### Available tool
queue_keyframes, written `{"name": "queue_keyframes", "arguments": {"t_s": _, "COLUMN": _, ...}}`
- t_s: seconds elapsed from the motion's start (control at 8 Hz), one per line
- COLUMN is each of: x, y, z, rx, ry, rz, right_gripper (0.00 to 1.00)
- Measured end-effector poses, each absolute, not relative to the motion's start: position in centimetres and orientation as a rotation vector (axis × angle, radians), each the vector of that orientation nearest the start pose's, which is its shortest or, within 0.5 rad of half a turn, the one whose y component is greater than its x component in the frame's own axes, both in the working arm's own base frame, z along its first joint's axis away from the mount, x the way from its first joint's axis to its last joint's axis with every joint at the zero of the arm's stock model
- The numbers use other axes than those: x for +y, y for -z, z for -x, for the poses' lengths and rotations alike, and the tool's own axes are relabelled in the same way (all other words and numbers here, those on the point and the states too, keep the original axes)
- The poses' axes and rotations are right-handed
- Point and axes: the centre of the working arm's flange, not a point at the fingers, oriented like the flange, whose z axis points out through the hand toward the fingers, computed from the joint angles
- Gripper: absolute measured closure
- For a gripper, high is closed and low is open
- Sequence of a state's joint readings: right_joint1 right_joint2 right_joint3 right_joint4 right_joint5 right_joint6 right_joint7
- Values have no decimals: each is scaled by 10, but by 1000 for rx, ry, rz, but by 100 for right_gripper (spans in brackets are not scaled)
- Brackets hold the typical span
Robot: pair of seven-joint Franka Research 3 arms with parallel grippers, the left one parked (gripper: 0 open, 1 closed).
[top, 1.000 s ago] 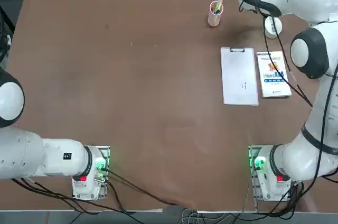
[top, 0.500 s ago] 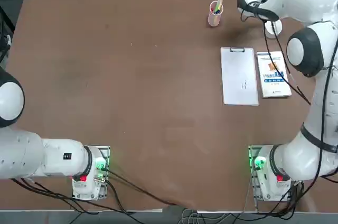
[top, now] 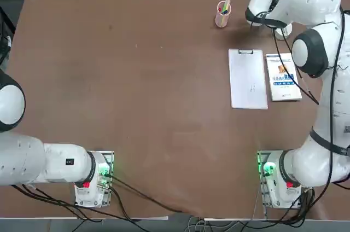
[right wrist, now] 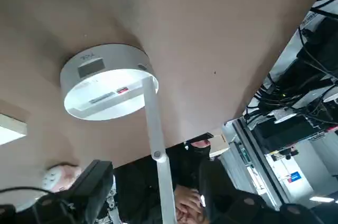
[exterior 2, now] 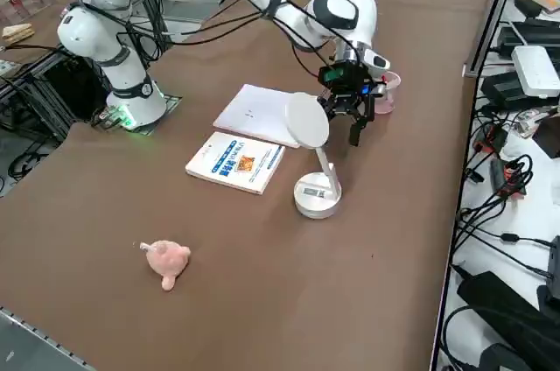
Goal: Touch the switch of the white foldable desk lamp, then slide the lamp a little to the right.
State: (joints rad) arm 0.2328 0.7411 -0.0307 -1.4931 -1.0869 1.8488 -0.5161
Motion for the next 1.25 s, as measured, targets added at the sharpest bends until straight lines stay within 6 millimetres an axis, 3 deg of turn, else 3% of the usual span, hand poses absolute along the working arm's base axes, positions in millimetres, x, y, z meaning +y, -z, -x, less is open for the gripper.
{"name": "queue_keyframes", "arguments": {"t_s": 0.75, "x": 52, "y": -205, "z": -694, "rx": 1362, "ry": 704, "rz": -1590, "right_gripper": 0}}
{"name": "queue_keyframes", "arguments": {"t_s": 1.0, "x": 40, "y": -204, "z": -696, "rx": 1355, "ry": 718, "rz": -1569, "right_gripper": 1}}
{"name": "queue_keyframes", "arguments": {"t_s": 1.12, "x": 35, "y": -204, "z": -697, "rx": 1352, "ry": 723, "rz": -1561, "right_gripper": 3}}
{"name": "queue_keyframes", "arguments": {"t_s": 1.25, "x": 31, "y": -204, "z": -697, "rx": 1349, "ry": 727, "rz": -1560, "right_gripper": 13}}
